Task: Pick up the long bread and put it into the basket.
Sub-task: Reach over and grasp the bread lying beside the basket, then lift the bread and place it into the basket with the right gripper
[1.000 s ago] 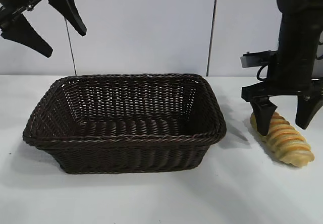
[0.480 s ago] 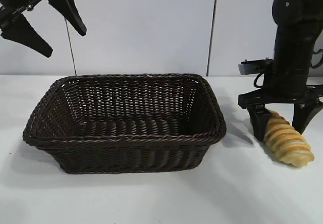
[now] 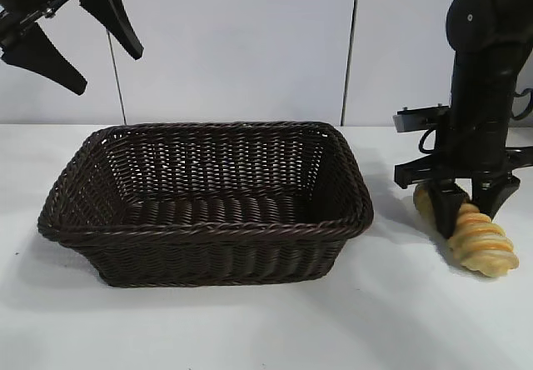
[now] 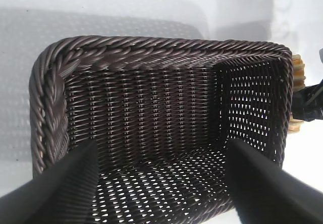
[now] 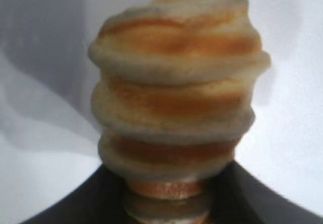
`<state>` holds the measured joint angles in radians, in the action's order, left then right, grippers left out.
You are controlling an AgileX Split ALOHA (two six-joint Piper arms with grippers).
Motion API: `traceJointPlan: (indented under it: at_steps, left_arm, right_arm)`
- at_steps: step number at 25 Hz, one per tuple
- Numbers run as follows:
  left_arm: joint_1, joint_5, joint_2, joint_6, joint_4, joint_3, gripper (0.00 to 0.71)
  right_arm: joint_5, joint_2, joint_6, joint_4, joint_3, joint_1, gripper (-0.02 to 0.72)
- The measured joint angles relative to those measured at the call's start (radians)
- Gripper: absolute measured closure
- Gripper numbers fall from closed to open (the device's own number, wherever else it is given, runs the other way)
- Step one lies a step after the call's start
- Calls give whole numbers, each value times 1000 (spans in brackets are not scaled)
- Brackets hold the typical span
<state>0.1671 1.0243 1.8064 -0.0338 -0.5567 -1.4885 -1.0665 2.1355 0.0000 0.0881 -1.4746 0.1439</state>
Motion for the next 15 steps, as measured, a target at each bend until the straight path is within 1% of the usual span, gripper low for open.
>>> traceJointPlan:
  at_steps: [3,6,8,12,15]
  left_arm:
    - [0,1,0,0,0,0,196]
    - [0,1,0,0,0,0,196]
    - [0,1,0,0,0,0,196]
    - [0,3,0,0,0,0,196]
    - [0,6,0,0,0,0,196]
  right_arm:
    - [-37,-27,0,-2,-32,0,430]
    - [-100,-51,0,-2,-96,0,430]
    - [-129,-64,-12,-3,-141,0,430]
    - [-143,-88,-22,-15,-220,0,430]
    - [-146,-97,-22,-42,-274,0,430]
